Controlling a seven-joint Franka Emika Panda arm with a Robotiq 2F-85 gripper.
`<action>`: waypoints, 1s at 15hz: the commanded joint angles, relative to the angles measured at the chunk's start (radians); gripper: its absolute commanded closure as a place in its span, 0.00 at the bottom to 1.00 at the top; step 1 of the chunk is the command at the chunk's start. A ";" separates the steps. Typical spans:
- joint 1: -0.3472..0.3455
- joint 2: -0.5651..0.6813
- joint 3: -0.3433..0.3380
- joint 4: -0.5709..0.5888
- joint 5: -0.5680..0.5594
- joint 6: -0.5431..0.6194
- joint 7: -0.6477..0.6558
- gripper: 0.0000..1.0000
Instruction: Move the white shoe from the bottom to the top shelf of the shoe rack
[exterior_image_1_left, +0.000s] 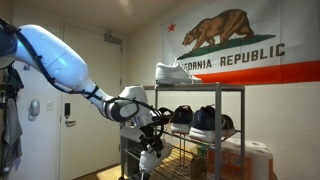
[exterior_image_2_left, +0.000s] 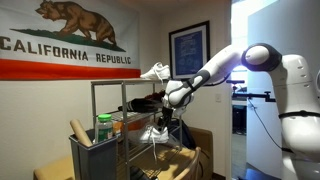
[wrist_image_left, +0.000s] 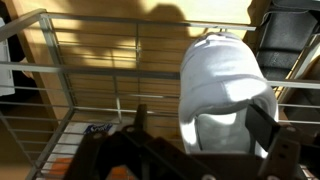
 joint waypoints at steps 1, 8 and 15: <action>-0.007 0.012 0.001 0.000 0.001 0.006 -0.001 0.00; -0.006 0.031 -0.009 -0.002 -0.017 -0.008 0.017 0.25; -0.004 0.041 -0.002 0.011 -0.007 -0.020 0.010 0.73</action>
